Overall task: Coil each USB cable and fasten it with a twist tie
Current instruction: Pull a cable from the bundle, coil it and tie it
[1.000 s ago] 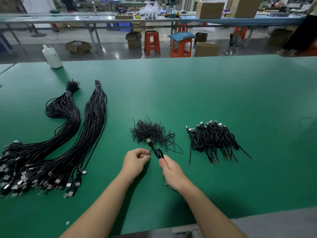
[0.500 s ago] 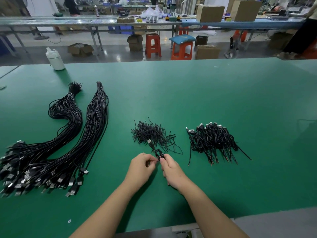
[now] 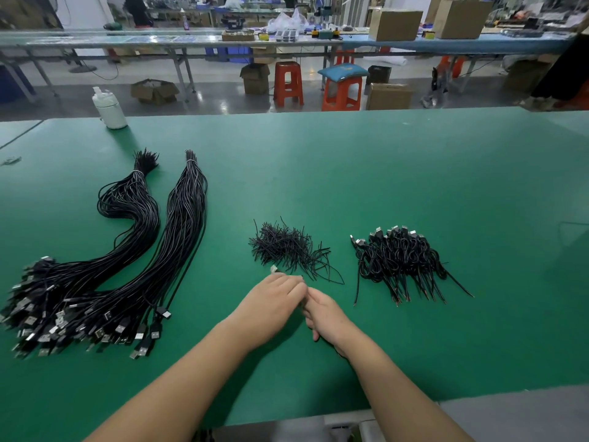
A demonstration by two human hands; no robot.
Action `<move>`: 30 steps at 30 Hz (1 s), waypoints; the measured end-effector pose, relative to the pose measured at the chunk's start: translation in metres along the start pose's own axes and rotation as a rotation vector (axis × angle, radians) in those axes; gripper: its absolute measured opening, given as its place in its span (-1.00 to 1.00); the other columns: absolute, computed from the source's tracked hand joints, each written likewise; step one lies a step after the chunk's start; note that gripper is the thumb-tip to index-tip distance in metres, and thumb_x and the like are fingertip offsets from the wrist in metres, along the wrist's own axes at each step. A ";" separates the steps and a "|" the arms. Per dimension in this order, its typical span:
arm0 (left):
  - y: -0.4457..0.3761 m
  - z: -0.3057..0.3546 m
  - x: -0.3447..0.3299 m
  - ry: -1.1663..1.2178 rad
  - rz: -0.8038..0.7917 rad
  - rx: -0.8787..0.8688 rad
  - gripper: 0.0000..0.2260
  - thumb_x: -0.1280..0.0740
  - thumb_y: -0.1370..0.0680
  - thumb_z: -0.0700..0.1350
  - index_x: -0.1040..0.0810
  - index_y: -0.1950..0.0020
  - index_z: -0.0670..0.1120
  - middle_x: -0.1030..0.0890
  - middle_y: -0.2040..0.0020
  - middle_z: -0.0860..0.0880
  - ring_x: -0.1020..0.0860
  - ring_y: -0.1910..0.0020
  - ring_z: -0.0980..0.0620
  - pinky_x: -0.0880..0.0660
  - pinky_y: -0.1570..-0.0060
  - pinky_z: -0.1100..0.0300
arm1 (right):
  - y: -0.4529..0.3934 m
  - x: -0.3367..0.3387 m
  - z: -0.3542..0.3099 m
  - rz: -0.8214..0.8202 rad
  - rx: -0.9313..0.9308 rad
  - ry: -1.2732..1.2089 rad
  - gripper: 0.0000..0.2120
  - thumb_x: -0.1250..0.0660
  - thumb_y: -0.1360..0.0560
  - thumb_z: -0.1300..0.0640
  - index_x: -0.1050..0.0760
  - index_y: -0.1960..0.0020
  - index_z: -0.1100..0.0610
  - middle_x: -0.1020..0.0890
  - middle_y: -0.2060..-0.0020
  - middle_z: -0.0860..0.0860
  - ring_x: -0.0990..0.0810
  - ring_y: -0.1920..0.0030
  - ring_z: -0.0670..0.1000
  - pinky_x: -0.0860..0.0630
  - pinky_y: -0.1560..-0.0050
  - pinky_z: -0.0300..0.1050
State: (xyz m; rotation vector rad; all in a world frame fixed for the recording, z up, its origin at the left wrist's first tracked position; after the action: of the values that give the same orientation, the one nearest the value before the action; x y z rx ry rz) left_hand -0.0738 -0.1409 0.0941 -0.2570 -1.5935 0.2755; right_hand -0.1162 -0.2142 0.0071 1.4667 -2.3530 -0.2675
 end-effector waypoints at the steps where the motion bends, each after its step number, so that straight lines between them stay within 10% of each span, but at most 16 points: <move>1: -0.002 -0.005 -0.003 0.025 -0.023 0.043 -0.79 -0.16 -0.46 -0.25 -0.54 0.02 -0.12 -0.62 0.02 -0.03 -0.59 -0.03 -0.04 -0.42 -0.10 0.13 | 0.001 0.000 -0.001 -0.005 0.001 -0.011 -0.73 -0.10 -0.67 0.02 -0.45 0.06 0.14 -0.33 0.44 -0.09 -0.28 0.48 -0.10 -0.34 0.46 -0.11; 13: 0.019 -0.041 -0.039 0.593 0.072 0.829 -0.81 -0.20 -0.62 -0.15 -0.40 0.16 0.08 -0.58 0.17 0.05 -0.50 0.15 0.03 -0.47 0.12 0.06 | 0.004 0.002 0.001 0.108 0.094 0.184 -0.72 -0.05 -0.68 -0.01 -0.40 0.08 0.11 -0.41 0.32 -0.07 -0.39 0.33 -0.04 -0.45 0.34 -0.01; 17: 0.026 -0.043 -0.040 0.665 0.118 0.947 -0.81 -0.25 -0.60 -0.22 -0.48 0.17 0.01 -0.61 0.21 0.08 -0.53 0.21 0.09 -0.41 0.18 0.22 | 0.006 0.001 0.002 0.189 0.188 0.422 -0.78 -0.05 -0.68 -0.06 -0.40 -0.01 0.01 -0.51 0.26 -0.07 -0.51 0.15 0.10 -0.46 0.07 0.09; 23: 0.035 -0.045 -0.042 0.705 0.093 1.060 -0.83 -0.26 -0.59 -0.22 -0.54 0.17 -0.03 -0.60 0.22 0.11 -0.51 0.22 0.24 -0.34 0.28 0.48 | 0.010 -0.002 0.002 0.306 0.294 0.532 -0.83 -0.09 -0.64 -0.13 -0.40 -0.06 -0.08 -0.59 0.18 -0.12 -0.55 0.15 0.01 -0.45 0.16 0.01; 30: 0.042 -0.053 -0.053 0.725 -0.085 1.144 -0.82 -0.31 -0.58 -0.18 -0.56 0.21 0.01 -0.61 0.22 0.08 -0.53 0.20 0.07 -0.38 0.19 0.24 | 0.014 -0.001 0.002 0.308 0.336 0.453 -0.84 -0.24 -0.60 -0.08 -0.55 -0.10 -0.10 -0.64 0.19 -0.17 -0.59 0.17 -0.08 -0.53 0.11 -0.03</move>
State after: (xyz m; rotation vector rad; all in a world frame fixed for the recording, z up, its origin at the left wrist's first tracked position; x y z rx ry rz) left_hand -0.0188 -0.1176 0.0323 0.5482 -0.5581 0.8607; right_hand -0.1280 -0.2069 0.0096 1.1144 -2.2594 0.5082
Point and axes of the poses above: each hand's wrist, its own y-axis away from the middle knuckle, its own x-axis out of the back of the hand, z = x × y, the point moved 8 cm from there along -y, towards the middle knuckle
